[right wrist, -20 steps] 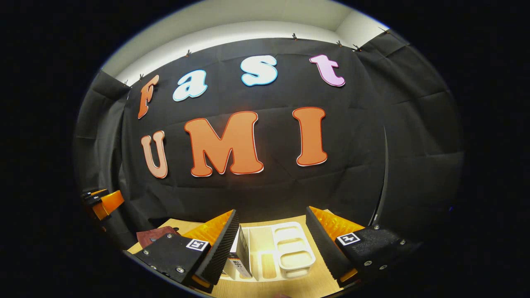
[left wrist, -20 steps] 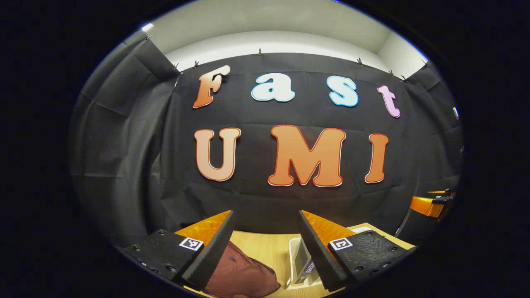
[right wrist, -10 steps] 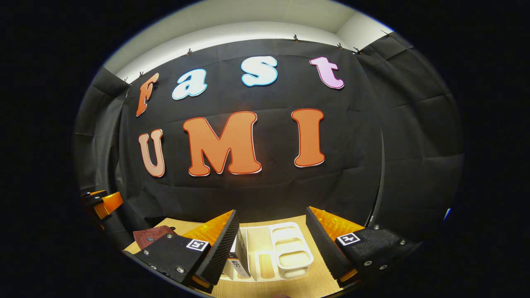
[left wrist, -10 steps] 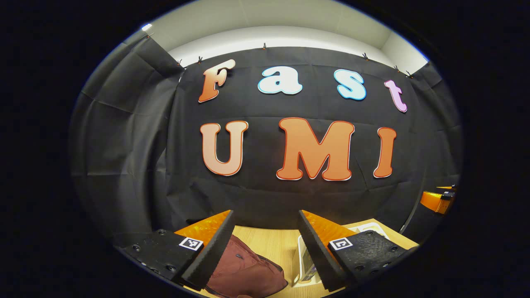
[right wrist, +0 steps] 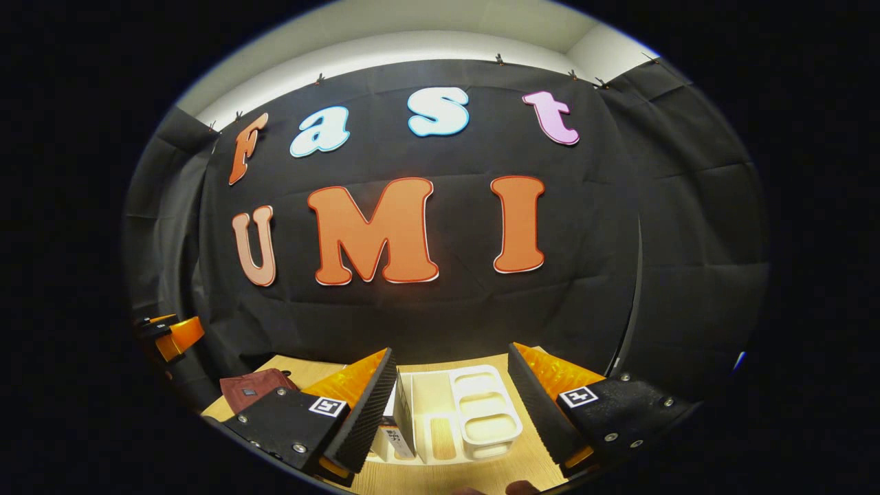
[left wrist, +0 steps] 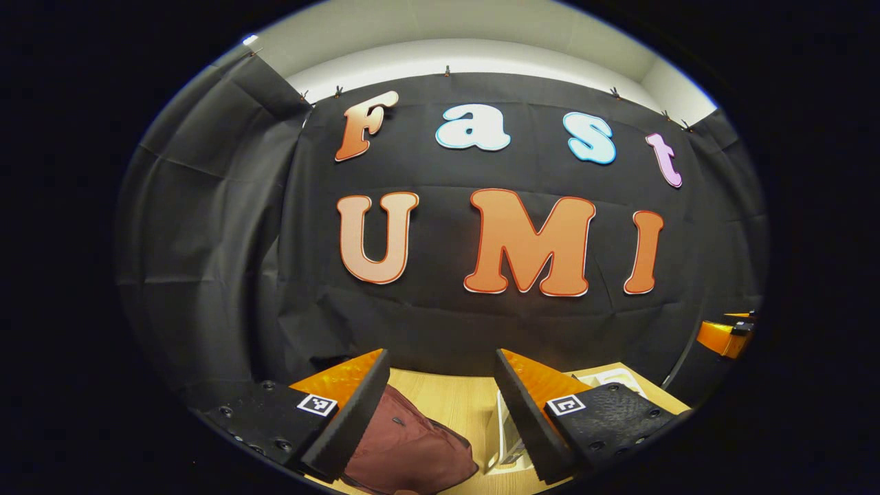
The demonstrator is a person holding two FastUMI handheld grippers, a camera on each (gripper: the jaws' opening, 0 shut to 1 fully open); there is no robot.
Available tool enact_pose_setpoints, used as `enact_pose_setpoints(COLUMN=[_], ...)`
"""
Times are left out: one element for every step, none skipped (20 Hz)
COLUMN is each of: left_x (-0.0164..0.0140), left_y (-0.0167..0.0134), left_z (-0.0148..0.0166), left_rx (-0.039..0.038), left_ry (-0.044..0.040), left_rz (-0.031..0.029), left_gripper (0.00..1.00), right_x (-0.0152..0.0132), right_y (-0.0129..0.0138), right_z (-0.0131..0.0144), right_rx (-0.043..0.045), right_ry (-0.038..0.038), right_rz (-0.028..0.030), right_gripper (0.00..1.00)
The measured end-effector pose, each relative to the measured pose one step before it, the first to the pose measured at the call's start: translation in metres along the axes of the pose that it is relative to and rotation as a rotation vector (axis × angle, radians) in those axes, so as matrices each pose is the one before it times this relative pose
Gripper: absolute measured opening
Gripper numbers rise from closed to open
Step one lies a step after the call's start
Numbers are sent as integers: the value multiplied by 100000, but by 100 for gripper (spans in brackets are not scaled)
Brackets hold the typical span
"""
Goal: Open the schoolbag, grab two books from the bookshelf and put them into the schoolbag.
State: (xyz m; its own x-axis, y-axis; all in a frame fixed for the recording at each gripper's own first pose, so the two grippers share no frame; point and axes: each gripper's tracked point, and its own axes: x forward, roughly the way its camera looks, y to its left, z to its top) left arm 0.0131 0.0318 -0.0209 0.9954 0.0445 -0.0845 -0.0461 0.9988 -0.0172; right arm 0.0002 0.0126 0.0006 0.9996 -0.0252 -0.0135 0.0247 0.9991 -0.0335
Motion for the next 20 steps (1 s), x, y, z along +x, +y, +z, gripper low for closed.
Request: enact_pose_setpoints(left_x=[25, 43, 166, 19, 32, 37, -77, 53, 3, 18, 34, 91, 17, 43, -3, 234, 79, -6, 173, 38], left_y=[-99, -111, 15, -19, 60, -87, -11, -39, 46, 67, 87, 23, -95, 90, 39, -28, 19, 82, 49, 135], left_z=[-174, -58, -12, 129, -123, 27, -149, 26, 36, 191, -104, 116, -232, -48, -212, -82, -281, -283, -164, -204], left_rx=[-2, -81, -93, -63, -37, 108, 191, 112, 19, 9, 119, 191, 260, 351, 395, 380, 201, 74, 147, 296], left_ry=[175, 291, 475, 135, -27, 95, 128, -13, -144, -149, 106, 200, 293, 381, 398, 490, 454, 505, 535, 434], left_rz=[-311, -318, -109, 113, 37, -94, 8, 80, -93, -32, 54, 5, -172, 53, -23, 22, 15, -133, -2, 149], left_gripper=[94, 95, 95, 95, 95, 95, 95, 95, 95, 95, 95, 95, 95, 94, 95, 95, 95, 96, 95, 95], right_x=[-9, 77, 104, 25, 66, -27, 3, 53, 111, 62, 1, 61, 46, 63, 146, 62, 55, 40, 56, -13], right_y=[-7, -53, -148, -132, -102, 15, 21, -29, -116, -16, 12, 68, 85, -82, -64, -47, 90, 103, -83, -76], right_z=[130, 96, -15, 19, -33, 67, 43, -18, -151, 19, 30, 25, -101, -77, -136, -112, -171, -120, -128, -133], right_rx=[559, 451, 223, 41, 195, 385, 190, -147, -529, -628, -266, -18, 91, -72, -109, -171, -154, -166, -311, -343], right_ry=[-436, -36, 79, 120, 31, -73, -57, -25, 155, 53, 17, 85, 278, 213, 172, 338, 465, 374, 293, 219], right_rz=[215, -111, -309, -241, -362, -48, 225, -266, -138, -60, -24, 336, 36, -56, -112, -100, 25, 18, -291, -301], right_gripper=[96, 96, 100, 96, 100, 96, 96, 96, 100, 97, 97, 100, 97, 100, 96, 100, 96, 96, 100, 100])
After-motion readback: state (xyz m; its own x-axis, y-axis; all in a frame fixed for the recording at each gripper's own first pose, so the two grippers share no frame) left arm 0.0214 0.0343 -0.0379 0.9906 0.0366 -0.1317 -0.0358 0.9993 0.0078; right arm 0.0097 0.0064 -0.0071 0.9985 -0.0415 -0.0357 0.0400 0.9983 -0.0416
